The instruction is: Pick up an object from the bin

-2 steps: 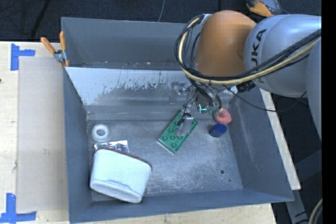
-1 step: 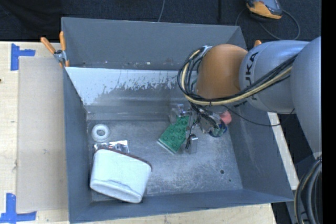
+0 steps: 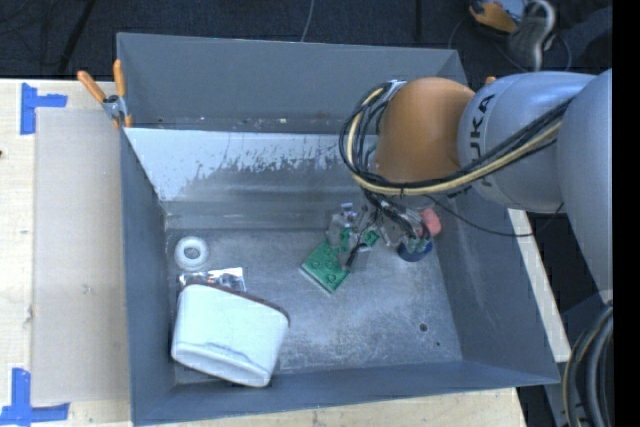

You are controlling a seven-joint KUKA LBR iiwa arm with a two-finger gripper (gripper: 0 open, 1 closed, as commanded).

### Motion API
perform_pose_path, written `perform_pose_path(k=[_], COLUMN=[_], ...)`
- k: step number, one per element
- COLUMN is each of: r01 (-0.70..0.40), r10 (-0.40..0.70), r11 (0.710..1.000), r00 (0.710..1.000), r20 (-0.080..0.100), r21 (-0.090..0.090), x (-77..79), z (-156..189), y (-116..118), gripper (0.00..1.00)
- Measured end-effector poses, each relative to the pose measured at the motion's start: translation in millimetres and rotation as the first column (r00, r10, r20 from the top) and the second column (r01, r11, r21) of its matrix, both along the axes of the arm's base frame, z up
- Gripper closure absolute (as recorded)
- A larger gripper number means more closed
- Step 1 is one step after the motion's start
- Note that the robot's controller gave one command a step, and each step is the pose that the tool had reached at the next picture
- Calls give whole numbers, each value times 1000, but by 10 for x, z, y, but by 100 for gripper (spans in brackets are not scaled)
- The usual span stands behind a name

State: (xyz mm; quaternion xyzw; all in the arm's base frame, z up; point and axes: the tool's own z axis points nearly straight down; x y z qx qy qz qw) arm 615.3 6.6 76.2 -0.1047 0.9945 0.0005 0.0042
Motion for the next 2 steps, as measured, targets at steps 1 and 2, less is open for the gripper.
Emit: perform_pose_path(k=[1,2], r01=[13,-127], r10=[-13,127], r11=[1000,992], r00=[1000,992], r20=[1,-15], r21=[-3,0], x=[-106,-331], z=[1355,700], y=[-305,67], gripper=[100,100])
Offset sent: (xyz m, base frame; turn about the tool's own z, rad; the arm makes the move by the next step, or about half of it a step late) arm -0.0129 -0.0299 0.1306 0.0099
